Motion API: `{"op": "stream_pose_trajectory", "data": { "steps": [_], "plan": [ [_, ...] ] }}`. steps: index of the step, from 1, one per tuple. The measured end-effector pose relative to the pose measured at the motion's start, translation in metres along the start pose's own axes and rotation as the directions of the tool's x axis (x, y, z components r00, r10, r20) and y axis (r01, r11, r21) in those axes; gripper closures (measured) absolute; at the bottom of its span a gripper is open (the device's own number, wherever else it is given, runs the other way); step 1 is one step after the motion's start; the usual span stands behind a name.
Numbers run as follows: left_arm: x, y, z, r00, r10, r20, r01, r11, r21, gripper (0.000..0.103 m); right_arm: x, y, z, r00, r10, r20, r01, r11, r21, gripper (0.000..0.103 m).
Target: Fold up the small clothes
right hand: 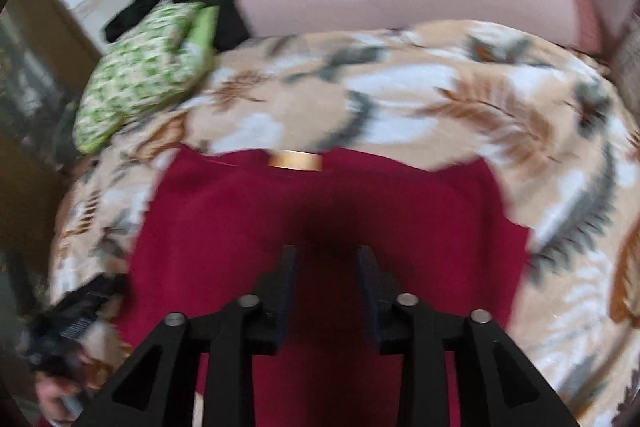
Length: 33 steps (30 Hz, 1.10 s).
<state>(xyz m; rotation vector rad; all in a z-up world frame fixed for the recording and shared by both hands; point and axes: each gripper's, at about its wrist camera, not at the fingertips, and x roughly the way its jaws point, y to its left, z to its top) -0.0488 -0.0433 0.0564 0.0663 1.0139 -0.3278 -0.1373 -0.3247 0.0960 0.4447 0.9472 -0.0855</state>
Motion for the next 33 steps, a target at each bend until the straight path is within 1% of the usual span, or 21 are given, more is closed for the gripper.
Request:
{"op": "stream_pose_trajectory", "data": {
  "steps": [1, 4, 7, 9, 12, 16, 18, 19, 20, 21, 23, 25, 26, 27, 28, 30, 32, 33],
  "plan": [
    [0.004, 0.001, 0.001, 1.0, -0.004, -0.005, 0.004, 1.0, 0.003, 0.026, 0.006, 0.013, 0.005, 0.999, 0.048, -0.006, -0.048, 0.999, 0.0, 0.064],
    [0.012, 0.005, 0.003, 0.999, -0.019, -0.027, 0.019, 1.0, -0.006, 0.026, 0.029, 0.047, 0.017, 0.989, 0.147, -0.035, -0.147, 0.989, -0.003, 0.063],
    [0.017, 0.007, 0.005, 0.999, -0.037, -0.038, 0.036, 0.999, -0.012, 0.026, 0.05, 0.077, 0.028, 0.98, 0.189, -0.064, -0.19, 0.982, -0.008, 0.063],
    [0.017, 0.008, 0.006, 0.998, -0.043, -0.043, 0.042, 0.999, -0.014, 0.026, 0.065, 0.095, 0.036, 0.976, 0.204, -0.073, -0.205, 0.979, -0.008, 0.062],
    [0.017, 0.01, 0.006, 0.998, -0.053, -0.045, 0.052, 0.998, -0.024, 0.026, 0.086, 0.117, 0.046, 0.975, 0.201, -0.095, -0.202, 0.979, -0.001, 0.062],
    [0.02, 0.012, 0.004, 0.996, -0.068, -0.054, 0.066, 0.997, -0.033, 0.026, 0.116, 0.138, 0.057, 0.977, 0.156, -0.142, -0.16, 0.987, -0.018, 0.062],
    [0.021, 0.012, 0.005, 0.995, -0.075, -0.059, 0.073, 0.997, -0.036, 0.026, 0.136, 0.142, 0.061, 0.979, 0.085, -0.184, -0.091, 0.995, -0.029, 0.061],
    [0.022, 0.013, 0.005, 0.995, -0.077, -0.062, 0.075, 0.996, -0.039, 0.026, 0.148, 0.14, 0.061, 0.975, 0.047, -0.216, -0.053, 0.998, -0.021, 0.061],
    [0.022, 0.013, 0.006, 0.995, -0.08, -0.065, 0.077, 0.996, -0.044, 0.026, 0.157, 0.136, 0.06, 0.969, 0.032, -0.243, -0.033, 0.999, -0.001, 0.061],
    [0.023, 0.014, 0.006, 0.994, -0.084, -0.068, 0.081, 0.995, -0.05, 0.026, 0.168, 0.133, 0.06, 0.964, 0.036, -0.265, -0.03, 0.999, 0.027, 0.061],
    [0.024, 0.014, 0.007, 0.993, -0.092, -0.069, 0.088, 0.995, -0.056, 0.026, 0.174, 0.129, 0.06, 0.966, 0.04, -0.257, -0.033, 0.999, 0.032, 0.061],
    [0.024, 0.015, 0.007, 0.993, -0.096, -0.072, 0.092, 0.994, -0.056, 0.026, 0.173, 0.129, 0.062, 0.975, 0.052, -0.216, -0.053, 0.999, 0.0, 0.062],
    [0.023, 0.015, 0.007, 0.992, -0.101, -0.072, 0.097, 0.994, -0.058, 0.026, 0.171, 0.13, 0.064, 0.978, 0.048, -0.204, -0.053, 0.998, -0.02, 0.073],
    [0.022, 0.016, 0.007, 0.992, -0.104, -0.072, 0.1, 0.993, -0.058, 0.026, 0.169, 0.131, 0.064, 0.98, 0.044, -0.192, -0.052, 0.998, -0.035, 0.089],
    [0.021, 0.017, 0.007, 0.992, -0.108, -0.073, 0.104, 0.993, -0.056, 0.026, 0.165, 0.134, 0.066, 0.984, 0.047, -0.17, -0.057, 0.997, -0.053, 0.092],
    [0.02, 0.018, 0.008, 0.991, -0.11, -0.077, 0.106, 0.993, -0.054, 0.026, 0.156, 0.141, 0.069, 0.989, 0.06, -0.134, -0.073, 0.993, -0.091, 0.095],
    [0.022, 0.019, 0.007, 0.99, -0.113, -0.083, 0.108, 0.992, -0.058, 0.026, 0.151, 0.155, 0.071, 0.988, 0.109, -0.111, -0.122, 0.984, -0.126, 0.103],
    [0.023, 0.019, 0.007, 0.99, -0.115, -0.085, 0.11, 0.992, -0.061, 0.026, 0.152, 0.159, 0.071, 0.988, 0.114, -0.108, -0.128, 0.982, -0.136, 0.103]
  ]
}}
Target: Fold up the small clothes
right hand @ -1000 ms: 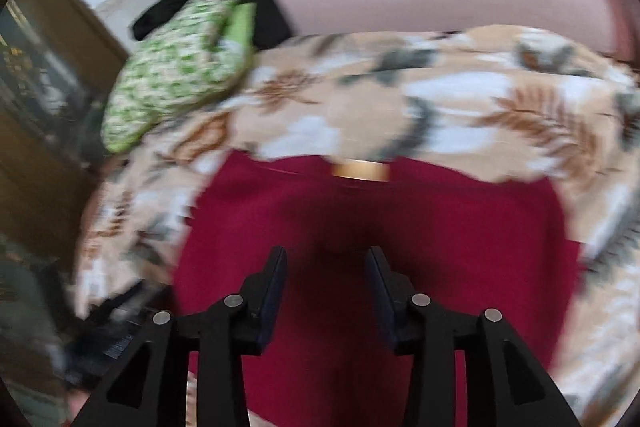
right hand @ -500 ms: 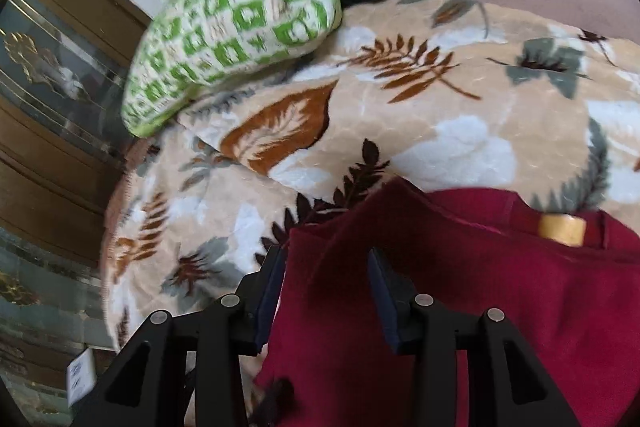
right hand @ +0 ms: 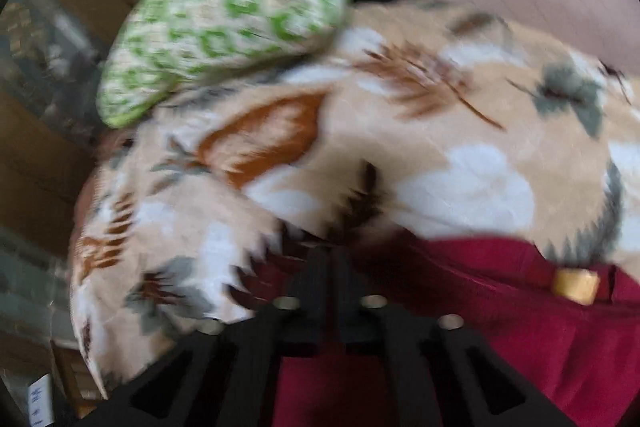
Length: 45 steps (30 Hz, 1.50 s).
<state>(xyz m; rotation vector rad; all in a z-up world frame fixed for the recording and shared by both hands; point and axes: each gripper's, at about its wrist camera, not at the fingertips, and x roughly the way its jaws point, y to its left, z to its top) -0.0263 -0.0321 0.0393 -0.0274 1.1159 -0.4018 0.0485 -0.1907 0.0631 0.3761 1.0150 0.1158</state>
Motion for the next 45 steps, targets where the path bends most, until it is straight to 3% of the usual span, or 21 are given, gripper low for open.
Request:
{"op": "stream_pose_trajectory", "data": {
  "steps": [2, 4, 6, 10, 11, 12, 14, 17, 20, 22, 23, 25, 26, 30, 35, 38, 42, 44, 45],
  "plan": [
    [0.002, -0.001, 0.0, 1.0, 0.001, -0.004, -0.001, 1.0, -0.001, 0.026, 0.01, 0.003, 0.002, 1.0, -0.025, -0.004, 0.025, 1.0, -0.001, 0.103],
    [0.003, -0.001, 0.001, 1.0, -0.003, -0.007, 0.003, 1.0, -0.003, 0.026, 0.016, -0.006, -0.003, 0.999, 0.028, -0.032, -0.026, 0.998, 0.055, 0.103],
    [0.003, -0.002, 0.002, 1.0, -0.004, -0.007, 0.004, 1.0, -0.001, 0.026, 0.006, -0.011, -0.01, 0.997, 0.078, -0.004, -0.077, 0.994, 0.071, 0.103],
    [0.002, -0.001, 0.001, 1.0, -0.003, -0.003, 0.003, 1.0, -0.006, 0.026, -0.025, -0.025, -0.025, 0.998, 0.049, 0.047, -0.053, 0.994, 0.094, 0.095],
    [0.002, -0.001, 0.001, 1.0, -0.001, -0.002, 0.001, 1.0, -0.006, 0.026, -0.03, -0.029, -0.026, 0.998, 0.04, 0.056, -0.045, 0.993, 0.109, 0.081],
    [0.002, -0.001, -0.001, 1.0, 0.001, -0.002, -0.001, 1.0, -0.007, 0.026, -0.032, -0.032, -0.026, 0.998, 0.015, 0.058, -0.022, 0.992, 0.128, 0.053],
    [0.002, -0.001, -0.002, 1.0, 0.003, 0.0, -0.003, 1.0, -0.01, 0.026, -0.028, -0.035, -0.022, 0.999, 0.003, 0.051, -0.011, 0.989, 0.145, 0.038],
    [0.003, -0.001, -0.002, 1.0, 0.003, 0.0, -0.003, 1.0, -0.005, 0.026, -0.006, -0.031, -0.011, 1.0, -0.004, -0.01, 0.006, 0.986, 0.166, 0.038],
    [0.004, 0.001, -0.001, 1.0, -0.005, -0.007, 0.005, 1.0, -0.015, 0.026, 0.024, -0.026, -0.007, 0.994, -0.064, -0.089, 0.076, 0.986, 0.146, 0.04],
    [0.003, 0.001, -0.001, 1.0, -0.012, -0.008, 0.012, 1.0, -0.017, 0.026, 0.027, -0.026, -0.008, 0.989, -0.129, -0.075, 0.137, 0.984, 0.113, 0.059],
    [0.003, 0.002, -0.001, 1.0, -0.014, -0.009, 0.014, 1.0, -0.018, 0.026, 0.023, -0.027, -0.007, 0.987, -0.147, -0.059, 0.153, 0.983, 0.105, 0.076],
    [0.001, 0.002, -0.001, 1.0, -0.016, -0.006, 0.016, 1.0, -0.02, 0.026, 0.014, -0.032, -0.007, 0.995, -0.096, -0.034, 0.099, 0.987, 0.123, 0.092],
    [-0.001, 0.002, -0.001, 1.0, -0.018, -0.003, 0.018, 1.0, -0.02, 0.026, 0.01, -0.033, -0.006, 0.995, -0.099, -0.022, 0.101, 0.989, 0.112, 0.094],
    [-0.002, 0.002, -0.002, 1.0, -0.007, -0.002, 0.007, 1.0, -0.011, 0.026, 0.001, -0.021, 0.0, 0.996, -0.083, 0.021, 0.082, 0.995, 0.048, 0.095],
    [0.001, 0.003, -0.001, 1.0, -0.006, -0.009, 0.006, 1.0, -0.017, 0.026, 0.03, -0.021, -0.005, 0.997, -0.073, -0.022, 0.073, 0.997, 0.024, 0.095],
    [0.003, 0.001, 0.001, 1.0, -0.002, -0.01, 0.001, 1.0, -0.012, 0.026, 0.023, -0.028, -0.009, 1.0, -0.028, -0.004, 0.029, 0.998, 0.047, 0.094],
    [0.004, -0.001, 0.002, 1.0, 0.002, -0.007, -0.002, 1.0, -0.004, 0.026, -0.006, -0.04, -0.018, 0.995, 0.102, -0.012, -0.099, 0.987, 0.128, 0.08],
    [0.003, 0.0, 0.002, 1.0, -0.002, -0.005, 0.002, 1.0, -0.008, 0.026, -0.029, -0.042, -0.033, 0.993, 0.114, 0.007, -0.114, 0.987, 0.111, 0.066],
    [0.002, 0.001, 0.001, 1.0, -0.004, -0.005, 0.004, 1.0, -0.011, 0.026, -0.039, -0.042, -0.04, 0.994, 0.107, 0.02, -0.108, 0.989, 0.101, 0.064]
  ]
}}
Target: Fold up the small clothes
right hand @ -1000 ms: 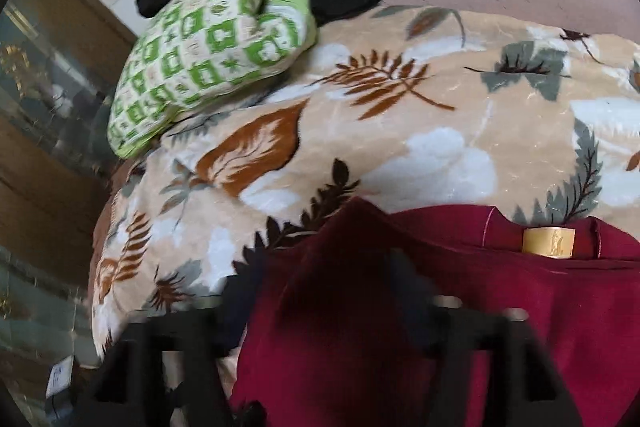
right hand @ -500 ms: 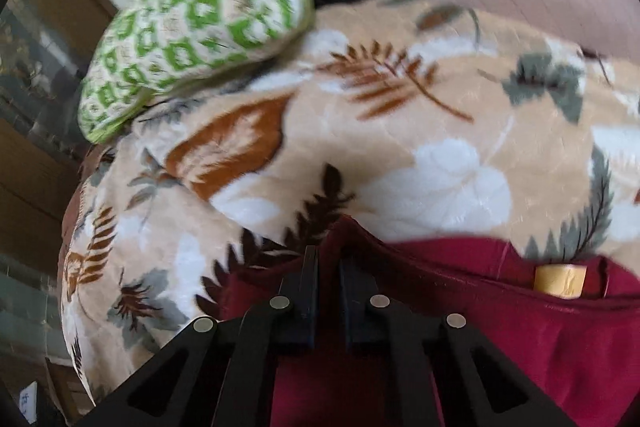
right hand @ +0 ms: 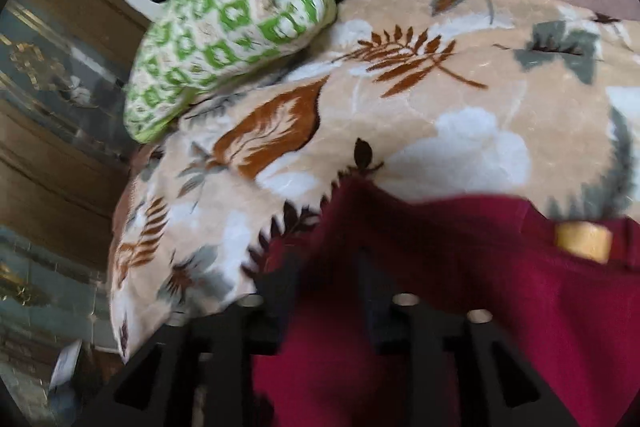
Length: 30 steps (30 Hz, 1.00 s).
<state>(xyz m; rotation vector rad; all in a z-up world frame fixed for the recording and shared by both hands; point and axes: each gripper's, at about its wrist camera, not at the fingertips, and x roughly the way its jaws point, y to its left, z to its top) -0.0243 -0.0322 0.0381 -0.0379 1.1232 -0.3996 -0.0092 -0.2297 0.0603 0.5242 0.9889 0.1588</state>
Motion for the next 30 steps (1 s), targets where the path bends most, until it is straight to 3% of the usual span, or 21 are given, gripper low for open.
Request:
{"op": "stream_pose_trajectory", "data": {
  "steps": [3, 5, 10, 13, 17, 20, 22, 25, 30],
  "plan": [
    [-0.007, 0.001, -0.002, 1.0, -0.007, 0.018, 0.007, 1.0, -0.003, 0.026, -0.042, -0.017, -0.029, 0.997, -0.031, 0.065, 0.031, 0.999, -0.007, 0.064],
    [-0.015, 0.001, -0.001, 0.999, -0.022, 0.045, 0.022, 1.0, -0.002, 0.026, -0.071, -0.04, -0.047, 0.987, -0.109, 0.12, 0.109, 0.994, 0.006, 0.064],
    [-0.028, -0.008, -0.002, 0.991, -0.093, 0.093, 0.091, 0.996, 0.019, 0.026, -0.133, -0.117, -0.079, 0.918, -0.346, 0.194, 0.334, 0.938, 0.094, 0.064],
    [-0.019, -0.021, -0.003, 0.995, -0.081, 0.059, 0.077, 0.995, 0.066, 0.026, -0.147, -0.161, -0.084, 0.894, -0.404, 0.194, 0.378, 0.912, 0.161, 0.064],
    [0.002, -0.028, -0.008, 0.999, -0.035, -0.003, 0.035, 0.995, 0.09, 0.026, -0.142, -0.204, -0.08, 0.892, -0.421, 0.165, 0.382, 0.897, 0.223, 0.065],
    [0.009, -0.029, -0.012, 1.0, -0.012, -0.005, 0.013, 0.995, 0.097, 0.026, -0.142, -0.212, -0.078, 0.885, -0.446, 0.135, 0.406, 0.88, 0.244, 0.071],
    [0.008, -0.028, -0.012, 1.0, -0.016, -0.004, 0.017, 0.995, 0.095, 0.026, -0.155, -0.205, -0.077, 0.883, -0.442, 0.161, 0.393, 0.881, 0.263, 0.071],
    [0.008, -0.024, -0.012, 1.0, -0.028, -0.006, 0.028, 0.996, 0.082, 0.026, -0.166, -0.185, -0.075, 0.889, -0.403, 0.216, 0.356, 0.907, 0.227, 0.069],
    [0.009, -0.023, -0.011, 1.0, -0.028, -0.009, 0.029, 0.996, 0.084, 0.026, -0.144, -0.163, -0.055, 0.893, -0.404, 0.198, 0.381, 0.913, 0.146, 0.068]
  ]
}}
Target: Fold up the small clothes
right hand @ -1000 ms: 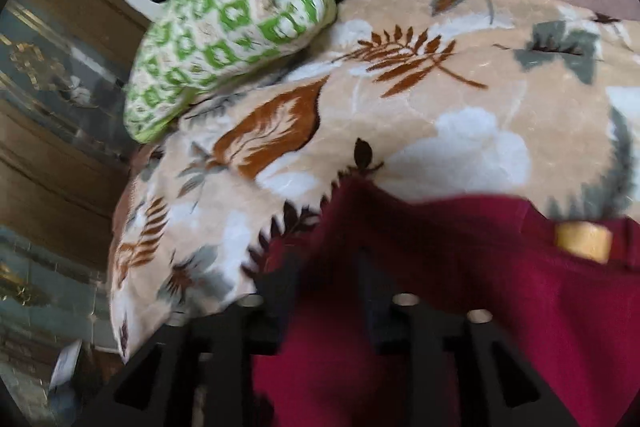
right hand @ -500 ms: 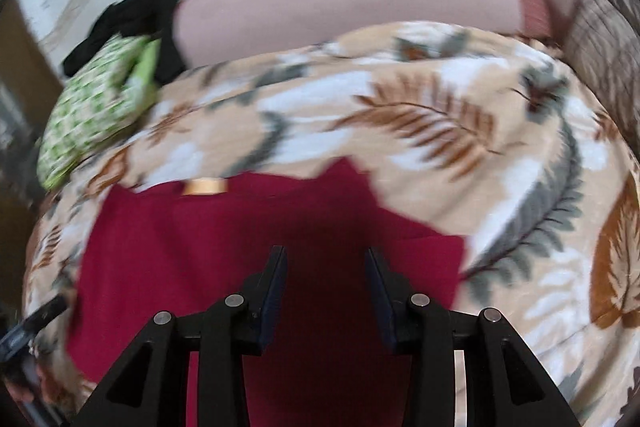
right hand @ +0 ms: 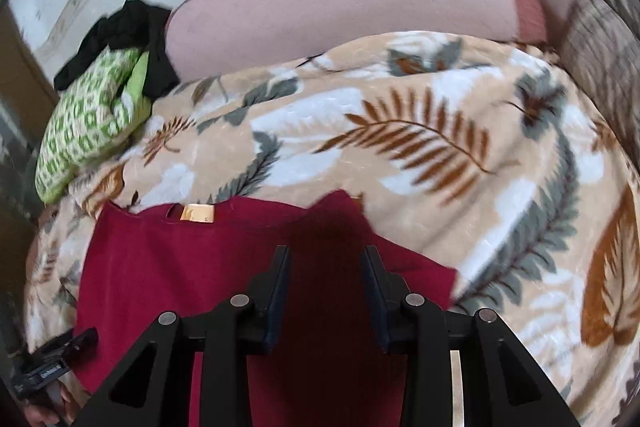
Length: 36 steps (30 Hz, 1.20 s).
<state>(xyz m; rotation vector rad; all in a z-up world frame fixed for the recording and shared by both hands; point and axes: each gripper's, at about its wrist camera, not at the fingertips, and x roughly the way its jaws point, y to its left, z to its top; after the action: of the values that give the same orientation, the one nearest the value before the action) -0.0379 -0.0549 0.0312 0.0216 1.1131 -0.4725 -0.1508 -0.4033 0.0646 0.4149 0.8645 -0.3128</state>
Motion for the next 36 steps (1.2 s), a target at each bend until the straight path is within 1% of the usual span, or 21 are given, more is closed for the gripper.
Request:
{"op": "stream_pose_trajectory", "data": {
  "steps": [2, 4, 6, 7, 10, 12, 13, 16, 18, 20, 22, 24, 26, 28, 29, 30, 31, 32, 33, 34, 36],
  "plan": [
    [0.0, 0.0, 0.0, 1.0, 0.0, -0.001, 0.0, 1.0, 0.002, 0.026, 0.003, 0.011, -0.002, 0.999, 0.04, 0.015, -0.04, 0.999, -0.012, 0.068],
    [0.001, 0.0, 0.0, 1.0, 0.0, -0.003, 0.0, 1.0, 0.003, 0.026, 0.015, 0.018, -0.006, 0.999, 0.049, -0.007, -0.049, 0.998, -0.028, 0.068],
    [0.001, 0.0, 0.0, 1.0, -0.002, -0.004, 0.002, 1.0, 0.004, 0.026, 0.038, 0.019, -0.01, 0.996, -0.019, -0.082, 0.016, 0.999, -0.043, 0.068],
    [0.001, 0.0, 0.0, 1.0, -0.002, -0.006, 0.002, 1.0, 0.004, 0.026, 0.049, 0.016, -0.012, 0.993, -0.036, -0.114, 0.032, 0.999, -0.04, 0.069],
    [0.0, 0.001, 0.001, 1.0, -0.007, -0.008, 0.007, 1.0, -0.001, 0.026, 0.045, 0.01, -0.004, 0.994, -0.018, -0.106, 0.019, 1.0, 0.012, 0.069],
    [-0.001, 0.002, 0.001, 1.0, -0.009, -0.009, 0.009, 1.0, -0.006, 0.026, 0.035, 0.015, 0.0, 0.994, -0.045, -0.104, 0.047, 0.999, 0.021, 0.069],
    [-0.003, 0.003, 0.001, 1.0, -0.009, -0.005, 0.009, 1.0, -0.011, 0.026, 0.03, 0.019, 0.0, 0.994, -0.03, -0.103, 0.033, 0.999, 0.02, 0.069],
    [-0.012, 0.007, 0.0, 1.0, -0.019, 0.011, 0.019, 1.0, -0.025, 0.026, 0.013, 0.05, 0.0, 0.992, 0.069, -0.104, -0.07, 0.998, -0.006, 0.068],
    [-0.021, 0.014, -0.005, 0.999, -0.034, 0.017, 0.035, 0.998, -0.051, 0.026, 0.008, 0.078, -0.002, 0.982, 0.148, -0.12, -0.153, 0.988, -0.032, 0.065],
    [-0.029, 0.023, -0.011, 0.998, -0.059, 0.016, 0.06, 0.995, -0.086, 0.026, 0.013, 0.118, -0.004, 0.956, 0.237, -0.17, -0.249, 0.967, -0.05, 0.062],
    [-0.036, 0.031, -0.016, 0.997, -0.079, 0.017, 0.081, 0.99, -0.115, 0.026, 0.022, 0.153, -0.006, 0.936, 0.282, -0.211, -0.302, 0.95, -0.072, 0.062],
    [-0.038, 0.033, -0.019, 0.996, -0.08, 0.028, 0.083, 0.989, -0.121, 0.026, 0.038, 0.188, -0.007, 0.921, 0.294, -0.255, -0.327, 0.94, -0.099, 0.061],
    [-0.034, 0.034, -0.021, 0.998, -0.067, 0.02, 0.069, 0.991, -0.118, 0.026, 0.061, 0.223, -0.01, 0.905, 0.285, -0.315, -0.336, 0.934, -0.121, 0.061],
    [-0.027, 0.036, -0.024, 0.998, -0.068, -0.013, 0.066, 0.988, -0.136, 0.026, 0.086, 0.249, -0.012, 0.89, 0.263, -0.373, -0.327, 0.937, -0.12, 0.061],
    [-0.023, 0.039, -0.024, 0.996, -0.085, -0.032, 0.08, 0.985, -0.155, 0.026, 0.094, 0.258, -0.015, 0.89, 0.229, -0.393, -0.299, 0.946, -0.126, 0.057],
    [-0.021, 0.042, -0.025, 0.994, -0.1, -0.034, 0.093, 0.98, -0.178, 0.026, 0.103, 0.269, -0.016, 0.895, 0.181, -0.408, -0.262, 0.953, -0.151, 0.047],
    [-0.022, 0.043, -0.025, 0.994, -0.106, -0.025, 0.1, 0.978, -0.184, 0.026, 0.105, 0.278, -0.015, 0.901, 0.161, -0.403, -0.249, 0.952, -0.176, 0.041],
    [-0.023, 0.043, -0.024, 0.994, -0.109, -0.025, 0.103, 0.978, -0.183, 0.026, 0.106, 0.287, -0.014, 0.909, 0.142, -0.392, -0.237, 0.95, -0.206, 0.032],
    [-0.023, 0.043, -0.024, 0.993, -0.11, -0.029, 0.104, 0.979, -0.178, 0.026, 0.107, 0.296, -0.014, 0.915, 0.111, -0.387, -0.216, 0.946, -0.24, 0.027],
    [-0.023, 0.043, -0.024, 0.994, -0.109, -0.031, 0.102, 0.979, -0.175, 0.026, 0.11, 0.303, -0.015, 0.916, 0.07, -0.395, -0.191, 0.942, -0.277, 0.025],
    [-0.022, 0.042, -0.023, 0.994, -0.102, -0.031, 0.095, 0.981, -0.171, 0.026, 0.123, 0.314, -0.022, 0.905, -0.03, -0.424, -0.137, 0.924, -0.356, 0.018]
  ]
}}
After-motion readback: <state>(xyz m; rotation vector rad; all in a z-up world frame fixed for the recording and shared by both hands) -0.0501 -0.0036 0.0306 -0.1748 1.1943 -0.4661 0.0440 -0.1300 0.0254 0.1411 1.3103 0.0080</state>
